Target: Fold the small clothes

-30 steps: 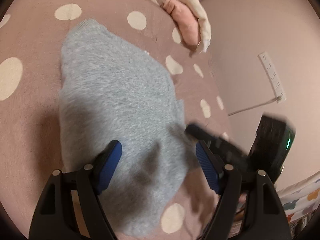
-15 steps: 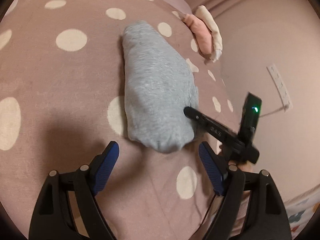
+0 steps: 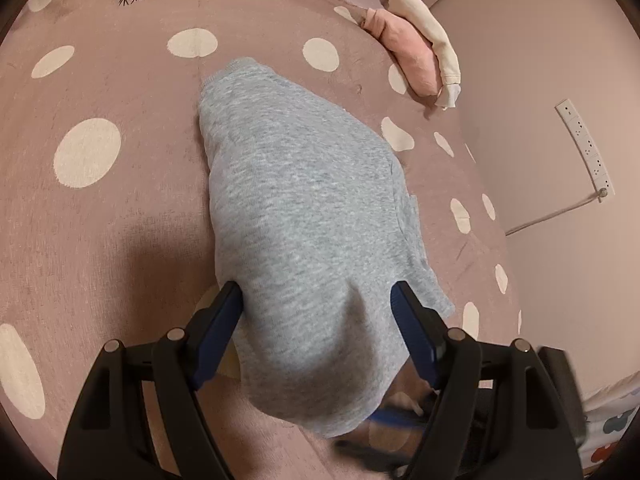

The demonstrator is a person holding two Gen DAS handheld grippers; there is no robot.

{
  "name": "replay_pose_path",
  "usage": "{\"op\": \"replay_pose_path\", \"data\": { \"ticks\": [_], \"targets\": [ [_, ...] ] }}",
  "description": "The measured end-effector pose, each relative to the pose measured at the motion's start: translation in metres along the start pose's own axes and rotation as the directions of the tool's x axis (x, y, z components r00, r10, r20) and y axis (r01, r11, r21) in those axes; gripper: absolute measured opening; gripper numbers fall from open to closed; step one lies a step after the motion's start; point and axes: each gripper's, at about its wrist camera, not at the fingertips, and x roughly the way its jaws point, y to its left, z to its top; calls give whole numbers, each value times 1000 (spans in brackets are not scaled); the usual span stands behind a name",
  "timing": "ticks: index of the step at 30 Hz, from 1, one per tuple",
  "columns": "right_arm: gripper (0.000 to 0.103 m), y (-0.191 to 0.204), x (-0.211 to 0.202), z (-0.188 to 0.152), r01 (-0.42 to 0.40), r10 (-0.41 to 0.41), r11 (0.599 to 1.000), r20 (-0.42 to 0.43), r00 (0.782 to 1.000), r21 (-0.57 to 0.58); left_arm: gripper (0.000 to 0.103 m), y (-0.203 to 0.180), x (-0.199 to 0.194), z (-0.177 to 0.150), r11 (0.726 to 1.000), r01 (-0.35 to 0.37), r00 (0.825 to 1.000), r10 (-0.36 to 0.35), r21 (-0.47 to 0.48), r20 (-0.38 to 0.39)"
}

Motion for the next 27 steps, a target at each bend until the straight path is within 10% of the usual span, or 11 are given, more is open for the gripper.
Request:
{"op": "replay_pose_path", "data": {
  "ticks": [2, 13, 15, 16, 17, 22, 27],
  "targets": [
    [55, -2, 13, 7, 5, -6, 999, 31, 999, 39, 75, 3, -3, 1, 1000, 6, 1000, -7, -8, -6],
    [55, 9, 47, 27, 40, -42, 999, 119, 992, 22, 75, 4, -3, 10, 999, 38, 997, -39, -33, -59],
    [42, 15, 48, 28, 14, -12, 1000, 127, 992, -11, 76, 5, -3, 10, 999, 38, 997, -40, -33, -62],
    [13, 19, 49, 29, 0, 3, 1000, 124, 992, -24, 76, 5, -3, 10, 999, 39, 997, -41, -34, -61],
    [7, 20, 45, 26, 6, -2, 999, 124, 992, -32, 76, 5, -3, 10, 999, 40, 997, -42, -34, -61],
    [7, 41, 41, 21, 31, -24, 997, 93, 995, -65, 78, 5, -1, 12, 999, 32, 997, -34, -37, -75],
    [2, 97, 35, -6, -142, 147, 973, 13, 989, -182, 78, 3, -1, 13, 999, 39, 997, -41, -31, -72]
  ]
}}
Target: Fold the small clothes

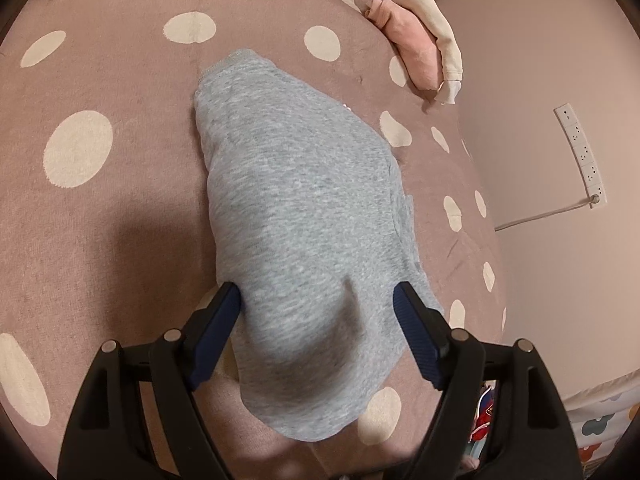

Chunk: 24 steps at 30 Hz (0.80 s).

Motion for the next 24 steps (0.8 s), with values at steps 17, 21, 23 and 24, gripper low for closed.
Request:
{"op": "replay_pose_path", "data": {
  "ticks": [17, 21, 23, 24],
  "targets": [
    [53, -53, -19, 0, 207, -224, 951, 52, 973, 229, 78, 0, -4, 2, 1000, 15, 1000, -15, -12, -3],
    [52, -54, 5, 21, 203, -217, 961, 58, 974, 187, 78, 3, -3, 3, 999, 24, 1000, -25, -25, -7],
    [7, -45, 17, 26, 167, -174, 973, 30, 984, 162, 78, 5, -4, 4, 999, 18, 1000, -18, -31, -9],
    [8, -42, 19, 24, 176, -180, 972, 12, 984, 153, 78, 6, -3, 4, 999, 18, 1000, -18, -35, -11]
  ]
}}
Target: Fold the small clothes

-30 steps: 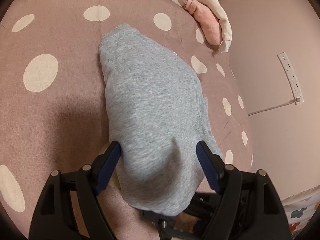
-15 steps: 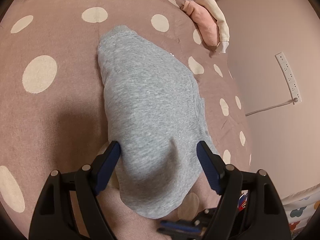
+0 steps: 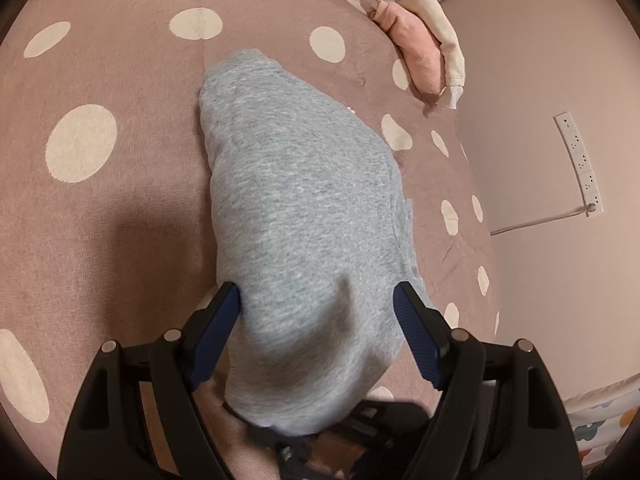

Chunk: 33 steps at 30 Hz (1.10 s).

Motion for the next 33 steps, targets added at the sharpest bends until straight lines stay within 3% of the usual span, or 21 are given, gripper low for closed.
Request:
{"op": "replay_pose_path", "data": {
  "ticks": [3, 6, 9, 11, 16, 19, 22, 23, 25, 27, 33],
  "targets": [
    [1, 19, 7, -9, -131, 130, 991, -39, 991, -28, 78, 0, -1, 1, 1000, 13, 1000, -13, 0, 3],
    [1, 34, 5, -15, -168, 166, 983, -44, 985, -68, 78, -2, -3, -1, 1000, 13, 1000, -13, 9, 4],
    [1, 19, -17, -14, -247, 248, 968, -18, 969, 29, 78, -6, -9, -4, 999, 23, 1000, -23, 33, 8],
    [4, 6, -35, -15, -243, 244, 968, -8, 970, 62, 78, -9, -14, -8, 998, 27, 1000, -28, 59, 11],
    [5, -27, -88, -9, -130, 123, 988, 90, 988, 79, 78, -7, -12, -32, 995, 23, 1000, -22, 93, -5],
    [5, -55, -101, 2, -10, -7, 991, 129, 992, 130, 74, -5, -7, -50, 994, -27, 1000, 26, 110, 10],
    [5, -80, -105, 5, 109, -126, 983, 112, 986, 147, 52, -5, 0, -66, 983, -89, 996, 86, 161, 26],
    [5, -89, -101, 3, 177, -189, 974, 74, 979, 143, 42, -4, 7, -72, 976, -125, 992, 123, 180, 24],
    [5, -102, -81, 10, 278, -279, 950, -12, 960, 140, 35, 7, 23, -77, 978, -138, 989, 143, 157, -21],
    [0, -114, -67, 13, 274, -270, 947, -45, 962, 168, 35, 19, 34, -78, 981, -150, 987, 156, 126, -34],
    [0, -128, -81, -2, 237, -235, 953, -36, 971, 189, 37, 26, 16, -82, 993, -81, 995, 85, 88, -44]
  ]
}}
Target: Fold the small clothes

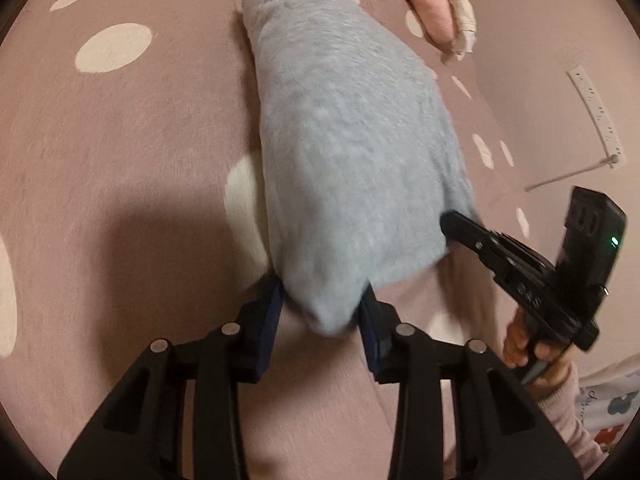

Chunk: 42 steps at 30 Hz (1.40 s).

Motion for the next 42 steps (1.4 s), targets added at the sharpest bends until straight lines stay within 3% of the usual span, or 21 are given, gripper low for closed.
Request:
{"op": "replay_pose_path", "data": {
  "ticks": [1, 5, 10, 12, 14, 15, 17, 19, 25, 31, 37, 42],
  "targets": [
    [0, -7, 4, -1, -8, 8, 1000, 2, 1000, 1, 38, 0, -6, -4, 1000, 10, 1000, -10, 8, -1],
    [0, -28, -3, -13, -13, 13, 1000, 0, 1000, -1, 62, 4, -28, -10, 1000, -1, 1000, 1, 7, 15],
    [0, -42, -14, -17, 8, -8, 1000, 48, 999, -2, 62, 9, -50, 12, 999, 23, 994, -19, -37, 110],
    [13, -42, -18, -8, 11, -11, 1000, 79, 997, -4, 62, 3, -52, 30, 998, 41, 988, -34, -42, 153],
    [53, -45, -18, 4, -4, 2, 1000, 113, 994, 19, 61, -7, -50, 45, 998, 53, 982, -46, -36, 184],
    [55, -48, -19, 13, -28, 22, 999, 147, 989, 40, 61, -12, -47, 54, 998, 53, 979, -47, -28, 197],
    [55, -52, -17, 29, -61, 50, 996, 180, 982, 60, 60, -20, -40, 70, 999, 46, 976, -43, -12, 212],
    [55, -53, -8, 48, -42, 26, 996, 194, 981, 77, 54, -25, -30, 81, 1000, 11, 978, -11, -2, 209],
    [53, -52, 25, 92, -81, 59, 991, 199, 978, 103, 54, -20, -12, 100, 998, -57, 980, 57, -5, 192],
    [52, -63, 81, 103, 20, -24, 990, 23, 999, 139, 54, -19, -7, 105, 996, -87, 979, 87, -5, 186],
    [52, -62, 58, 97, 34, -39, 986, 26, 999, 161, 54, -25, -4, 103, 990, -141, 973, 136, 10, 186],
    [53, -43, 14, 87, 11, -18, 997, 98, 995, 71, 54, -26, -3, 104, 988, -153, 971, 149, 3, 188]
  ]
}}
